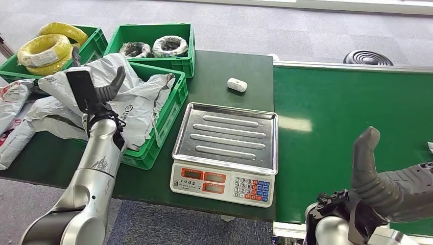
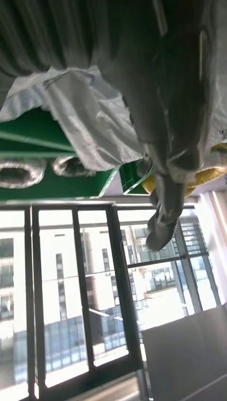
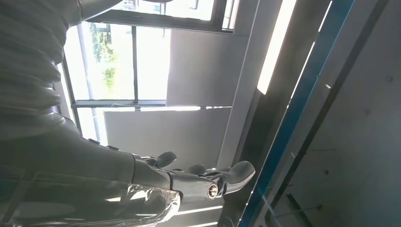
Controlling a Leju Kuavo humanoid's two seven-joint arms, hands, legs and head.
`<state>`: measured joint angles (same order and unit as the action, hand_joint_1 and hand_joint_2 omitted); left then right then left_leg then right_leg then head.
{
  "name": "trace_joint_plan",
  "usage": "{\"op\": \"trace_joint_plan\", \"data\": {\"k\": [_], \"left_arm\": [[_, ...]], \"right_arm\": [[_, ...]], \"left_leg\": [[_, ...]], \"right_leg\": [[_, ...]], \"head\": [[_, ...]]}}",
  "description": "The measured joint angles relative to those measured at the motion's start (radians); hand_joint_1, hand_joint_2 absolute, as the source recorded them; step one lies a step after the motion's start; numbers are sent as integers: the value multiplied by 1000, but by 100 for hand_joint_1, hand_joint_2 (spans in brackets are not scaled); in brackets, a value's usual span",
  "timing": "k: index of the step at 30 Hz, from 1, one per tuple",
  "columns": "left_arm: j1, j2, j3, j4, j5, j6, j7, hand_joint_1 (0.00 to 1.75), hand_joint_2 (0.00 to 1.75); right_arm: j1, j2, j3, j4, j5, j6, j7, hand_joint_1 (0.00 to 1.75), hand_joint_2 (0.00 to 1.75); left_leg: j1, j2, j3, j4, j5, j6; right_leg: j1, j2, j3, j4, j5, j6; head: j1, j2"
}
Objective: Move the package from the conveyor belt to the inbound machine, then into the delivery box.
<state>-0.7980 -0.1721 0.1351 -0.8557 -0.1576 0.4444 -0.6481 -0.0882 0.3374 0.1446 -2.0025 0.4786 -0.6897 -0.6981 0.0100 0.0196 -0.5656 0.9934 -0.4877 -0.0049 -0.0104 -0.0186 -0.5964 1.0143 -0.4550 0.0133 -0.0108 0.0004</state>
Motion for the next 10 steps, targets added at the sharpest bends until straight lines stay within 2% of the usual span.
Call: {"op": "trace_joint_plan", "data": {"k": [4, 8, 9, 10], "left_arm": [[126, -22, -78, -416, 151, -120, 47, 0, 175], [361, -29, -142, -760, 325, -265, -28, 0, 175], [426, -36, -147, -830, 353, -322, -42, 0, 175], [456, -40, -148, -861, 365, -350, -47, 0, 175]], "right_arm": [[4, -15, 1, 10, -34, 0, 0, 0, 175], [24, -61, 44, 61, -124, 16, 2, 0, 175], [29, -73, 58, 82, -136, 31, 7, 0, 175], [31, -79, 65, 92, -141, 39, 9, 0, 175]], "left_leg": [[0, 1, -1, 0, -2, 0], [0, 4, 1, -1, -5, -1], [0, 4, 1, -1, -5, -1], [0, 4, 1, -1, -5, -1]], "right_leg": [[0, 1, 0, 0, -1, 0], [0, 4, 0, -1, -3, 0], [0, 4, 0, -1, -3, 0], [0, 4, 0, -1, -4, 0]], "head": [[0, 0], [0, 0], [0, 0], [0, 0]]}}
